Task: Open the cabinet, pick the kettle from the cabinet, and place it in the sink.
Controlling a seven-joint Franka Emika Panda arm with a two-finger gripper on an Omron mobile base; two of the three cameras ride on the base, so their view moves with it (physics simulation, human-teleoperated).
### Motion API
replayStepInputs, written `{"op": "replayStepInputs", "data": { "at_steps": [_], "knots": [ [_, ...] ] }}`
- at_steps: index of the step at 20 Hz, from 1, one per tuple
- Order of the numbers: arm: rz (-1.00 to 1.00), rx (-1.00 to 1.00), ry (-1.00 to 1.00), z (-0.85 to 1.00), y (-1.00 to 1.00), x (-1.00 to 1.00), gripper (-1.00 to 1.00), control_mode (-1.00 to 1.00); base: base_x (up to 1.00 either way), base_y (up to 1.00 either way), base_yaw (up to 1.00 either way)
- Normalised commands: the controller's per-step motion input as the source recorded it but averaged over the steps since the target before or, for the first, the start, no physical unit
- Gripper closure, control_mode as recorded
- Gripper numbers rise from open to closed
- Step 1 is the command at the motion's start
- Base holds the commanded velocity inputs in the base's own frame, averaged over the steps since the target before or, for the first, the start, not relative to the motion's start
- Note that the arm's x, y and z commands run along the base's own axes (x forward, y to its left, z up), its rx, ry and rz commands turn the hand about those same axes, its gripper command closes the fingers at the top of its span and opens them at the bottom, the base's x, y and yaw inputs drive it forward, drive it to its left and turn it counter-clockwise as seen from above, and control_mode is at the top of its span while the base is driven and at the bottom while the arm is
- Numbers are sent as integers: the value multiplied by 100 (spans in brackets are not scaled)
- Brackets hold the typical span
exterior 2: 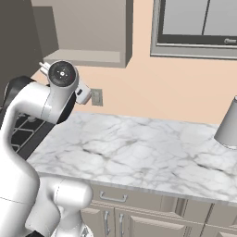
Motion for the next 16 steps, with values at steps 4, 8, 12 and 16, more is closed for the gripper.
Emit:
{"op": "replayStepInputs", "data": {
  "at_steps": [4,8,12,16],
  "knots": [
    [0,0,0,0,0,0,100,-100,0,0,0],
    [0,0,0,0,0,0,100,-100,0,0,0],
    [0,0,0,0,0,0,100,-100,0,0,0],
    [0,0,0,0,0,0,100,100,0,0,0]
  ]
}}
